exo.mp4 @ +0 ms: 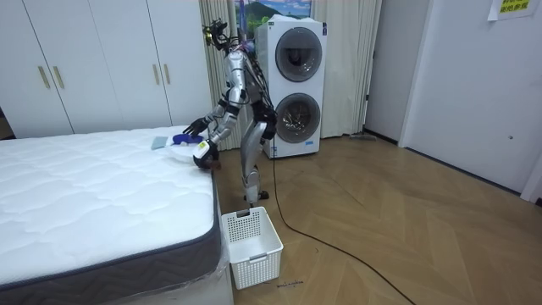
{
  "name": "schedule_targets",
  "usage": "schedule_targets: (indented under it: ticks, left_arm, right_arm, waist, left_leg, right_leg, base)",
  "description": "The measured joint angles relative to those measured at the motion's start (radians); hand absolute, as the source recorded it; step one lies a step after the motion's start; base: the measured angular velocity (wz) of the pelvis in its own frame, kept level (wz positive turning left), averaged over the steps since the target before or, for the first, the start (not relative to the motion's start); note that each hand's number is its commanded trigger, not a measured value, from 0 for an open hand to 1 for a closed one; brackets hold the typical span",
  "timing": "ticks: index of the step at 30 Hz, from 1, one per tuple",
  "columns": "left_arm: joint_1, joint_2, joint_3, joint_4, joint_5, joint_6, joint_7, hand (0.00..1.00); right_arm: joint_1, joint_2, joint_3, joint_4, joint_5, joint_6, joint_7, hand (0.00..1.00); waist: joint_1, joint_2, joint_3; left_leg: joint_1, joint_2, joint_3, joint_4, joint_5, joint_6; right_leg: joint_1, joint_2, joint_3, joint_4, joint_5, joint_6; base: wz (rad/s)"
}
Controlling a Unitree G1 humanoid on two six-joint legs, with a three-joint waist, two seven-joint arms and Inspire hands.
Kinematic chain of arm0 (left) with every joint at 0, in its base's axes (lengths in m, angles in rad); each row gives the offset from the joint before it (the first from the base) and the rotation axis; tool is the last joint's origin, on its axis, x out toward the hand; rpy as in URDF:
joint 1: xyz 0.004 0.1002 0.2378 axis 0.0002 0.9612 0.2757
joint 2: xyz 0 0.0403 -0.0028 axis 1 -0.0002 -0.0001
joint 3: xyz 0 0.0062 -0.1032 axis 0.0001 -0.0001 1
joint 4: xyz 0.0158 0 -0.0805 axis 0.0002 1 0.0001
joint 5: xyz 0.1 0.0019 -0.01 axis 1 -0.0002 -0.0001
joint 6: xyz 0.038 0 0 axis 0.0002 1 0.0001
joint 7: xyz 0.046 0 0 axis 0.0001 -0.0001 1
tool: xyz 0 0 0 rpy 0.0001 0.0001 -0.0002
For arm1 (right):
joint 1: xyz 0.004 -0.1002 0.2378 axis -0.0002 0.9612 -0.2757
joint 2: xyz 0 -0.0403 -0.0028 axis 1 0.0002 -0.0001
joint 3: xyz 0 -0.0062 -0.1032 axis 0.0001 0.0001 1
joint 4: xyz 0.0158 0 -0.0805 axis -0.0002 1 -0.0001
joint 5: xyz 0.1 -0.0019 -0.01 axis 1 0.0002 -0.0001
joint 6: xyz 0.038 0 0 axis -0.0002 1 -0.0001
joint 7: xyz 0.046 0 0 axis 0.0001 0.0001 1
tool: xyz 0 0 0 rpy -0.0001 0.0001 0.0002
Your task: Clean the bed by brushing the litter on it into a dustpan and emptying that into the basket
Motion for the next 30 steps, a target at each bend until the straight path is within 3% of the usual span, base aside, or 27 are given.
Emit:
schedule_targets:
  ticks: [11,21,26,27,28,30]
  left_arm:
    - [-0.019,-0.007,-0.042,-0.029,-0.001,0.052,-0.002,1.0]
    - [-0.008,-0.039,-0.063,-0.025,0.0,0.073,-0.002,1.0]
    - [-0.009,-0.049,-0.063,-0.025,0.001,0.073,-0.002,1.0]
    - [-0.01,-0.049,-0.063,-0.025,0.001,0.073,-0.002,1.0]
    - [-0.009,-0.05,-0.063,-0.025,0.004,0.073,-0.001,1.0]
    - [-0.008,-0.055,-0.063,-0.025,0.011,0.076,0.004,1.0]
  right_arm:
    - [-0.029,0.004,0.05,0.006,0.005,0.041,-0.006,0.0]
    - [-0.029,0.006,0.081,0.033,-0.001,0.041,-0.018,0.0]
    - [-0.029,0.01,0.081,0.033,-0.035,0.04,-0.047,0.03]
    - [-0.029,0.01,0.081,0.033,-0.037,0.04,-0.051,0.93]
    - [-0.029,0.013,0.079,0.034,-0.06,0.041,-0.059,1.0]
    - [-0.029,0.016,0.079,0.04,-0.107,0.044,-0.072,1.0]
  waist:
    - [0.015,0.0,0.0004]
    - [0.037,0.003,0.0017]
    - [0.038,0.003,0.0021]
    - [0.038,0.004,0.0025]
    - [0.04,0.005,0.0029]
    - [0.041,0.006,0.0035]
  left_leg:
    - [-0.021,0.009,-0.001,0.034,-0.01,0.0]
    - [-0.044,0.006,-0.027,0.069,-0.022,-0.004]
    - [-0.05,-0.007,-0.03,0.073,-0.021,-0.006]
    - [-0.05,-0.007,-0.03,0.075,-0.021,-0.006]
    - [-0.052,-0.006,-0.031,0.077,-0.023,-0.008]
    - [-0.056,-0.005,-0.034,0.081,-0.023,-0.008]
  right_leg:
    - [-0.021,-0.001,-0.006,0.032,-0.01,-0.008]
    - [-0.028,0.005,-0.02,0.055,-0.023,-0.012]
    - [-0.043,-0.009,-0.019,0.084,-0.039,-0.015]
    - [-0.044,-0.009,-0.018,0.086,-0.04,-0.014]
    - [-0.045,-0.009,-0.019,0.086,-0.04,-0.015]
    - [-0.046,-0.01,-0.024,0.086,-0.041,-0.016]
  base:
    - [-0.01]
    - [0.05]
    - [0.05]
    - [0.0]
    - [0.0]
    - [0.02]
